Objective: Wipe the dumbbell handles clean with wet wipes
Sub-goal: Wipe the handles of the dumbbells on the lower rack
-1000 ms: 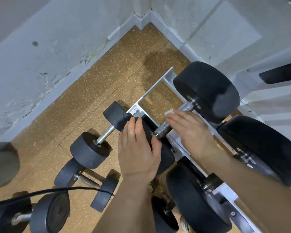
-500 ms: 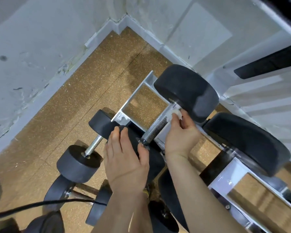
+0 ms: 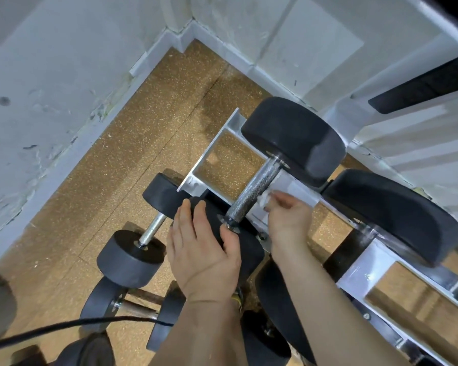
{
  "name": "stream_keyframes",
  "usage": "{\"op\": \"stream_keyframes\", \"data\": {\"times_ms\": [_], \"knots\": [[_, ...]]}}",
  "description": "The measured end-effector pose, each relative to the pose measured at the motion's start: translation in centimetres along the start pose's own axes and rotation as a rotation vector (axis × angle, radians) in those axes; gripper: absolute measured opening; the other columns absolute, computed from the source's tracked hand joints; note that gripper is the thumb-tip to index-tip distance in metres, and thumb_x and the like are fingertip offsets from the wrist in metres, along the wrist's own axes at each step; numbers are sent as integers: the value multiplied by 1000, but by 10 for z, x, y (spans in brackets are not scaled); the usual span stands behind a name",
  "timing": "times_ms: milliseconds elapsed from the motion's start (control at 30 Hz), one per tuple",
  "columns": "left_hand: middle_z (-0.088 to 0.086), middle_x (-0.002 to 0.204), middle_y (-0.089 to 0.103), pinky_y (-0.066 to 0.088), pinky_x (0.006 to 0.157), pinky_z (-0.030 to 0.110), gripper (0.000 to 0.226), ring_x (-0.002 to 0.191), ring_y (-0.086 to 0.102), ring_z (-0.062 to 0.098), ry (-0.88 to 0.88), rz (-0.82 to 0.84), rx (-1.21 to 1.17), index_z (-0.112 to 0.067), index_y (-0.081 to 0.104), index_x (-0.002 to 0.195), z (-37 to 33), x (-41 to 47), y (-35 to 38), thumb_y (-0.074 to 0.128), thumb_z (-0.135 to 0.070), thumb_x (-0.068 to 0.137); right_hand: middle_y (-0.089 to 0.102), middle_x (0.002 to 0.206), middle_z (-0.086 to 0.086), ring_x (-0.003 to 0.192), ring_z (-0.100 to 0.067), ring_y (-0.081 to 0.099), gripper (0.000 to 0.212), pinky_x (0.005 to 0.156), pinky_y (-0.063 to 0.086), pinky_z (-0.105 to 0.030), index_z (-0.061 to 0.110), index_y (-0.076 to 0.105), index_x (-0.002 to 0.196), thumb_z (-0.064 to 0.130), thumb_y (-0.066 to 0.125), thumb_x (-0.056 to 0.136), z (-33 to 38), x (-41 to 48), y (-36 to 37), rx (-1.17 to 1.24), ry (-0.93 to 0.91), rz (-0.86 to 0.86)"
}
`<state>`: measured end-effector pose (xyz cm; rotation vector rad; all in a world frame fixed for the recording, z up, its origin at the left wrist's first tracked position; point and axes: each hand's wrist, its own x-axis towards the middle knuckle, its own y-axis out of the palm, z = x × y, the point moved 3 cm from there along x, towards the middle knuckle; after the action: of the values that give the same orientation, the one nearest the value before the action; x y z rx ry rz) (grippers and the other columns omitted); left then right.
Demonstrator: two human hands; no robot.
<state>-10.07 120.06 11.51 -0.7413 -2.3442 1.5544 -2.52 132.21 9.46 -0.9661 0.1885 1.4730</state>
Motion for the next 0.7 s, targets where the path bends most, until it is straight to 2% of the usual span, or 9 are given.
{"op": "stream_keyframes", "data": {"times_ms": [67,133,200,300,400,500,567,633,700], "knots": [[14,141,50,34,110,49,54,130,47,31,-10,-4,-4,-7,55,131,0,0,-1,40,-35,87,67,91,1,87,-17,64,18,77,50,-23,13,68,106,6,56,94,1,4,6,12,9,15],[13,141,51,35,109,50,53,130,47,31,-11,-4,4,-8,56,130,1,0,0,40,-36,87,69,99,-5,96,-22,65,19,88,51,-31,9,69,109,9,57,93,-16,-5,8,-222,-54,155],[14,139,52,39,105,50,53,128,48,32,-2,1,20,-8,56,129,1,1,-2,41,-35,87,71,102,-4,97,-19,66,18,89,49,-28,10,72,106,14,63,91,-26,-19,1,-458,-176,291],[15,134,56,43,101,48,50,124,53,32,35,-35,25,-6,60,125,1,2,-1,43,-32,86,73,92,2,86,-17,64,16,79,42,-17,14,75,101,10,66,88,17,-20,-15,-580,-753,194],[14,134,56,42,103,47,53,123,53,32,19,-52,21,-7,60,125,4,4,0,40,-35,85,69,77,0,71,-24,60,26,68,39,-21,13,74,85,-8,69,71,42,-6,-3,-796,-1222,170],[12,138,53,37,107,48,57,128,48,31,-3,2,-11,-10,58,128,4,3,-1,35,-40,85,51,81,-1,78,-25,52,19,67,40,-30,24,64,84,20,46,85,12,-10,16,-1119,-1173,568],[11,138,54,38,106,49,56,128,48,30,-11,-20,-21,-11,59,127,4,2,-1,37,-41,85,54,90,-3,86,-26,52,34,71,43,-36,25,61,91,34,29,87,0,-18,18,-1178,-1256,743],[11,135,57,40,104,47,53,125,51,30,-13,-69,-26,-11,62,124,3,0,0,41,-38,84,59,102,-8,94,-28,55,31,77,47,-37,17,66,108,16,39,93,16,-13,17,-1183,-1282,733],[11,132,59,41,103,46,49,123,54,29,-9,-109,-26,-10,65,121,4,0,1,44,-34,83,62,96,-11,87,-31,59,28,73,48,-34,12,69,105,-2,53,86,42,8,15,-1193,-1290,528]]}}
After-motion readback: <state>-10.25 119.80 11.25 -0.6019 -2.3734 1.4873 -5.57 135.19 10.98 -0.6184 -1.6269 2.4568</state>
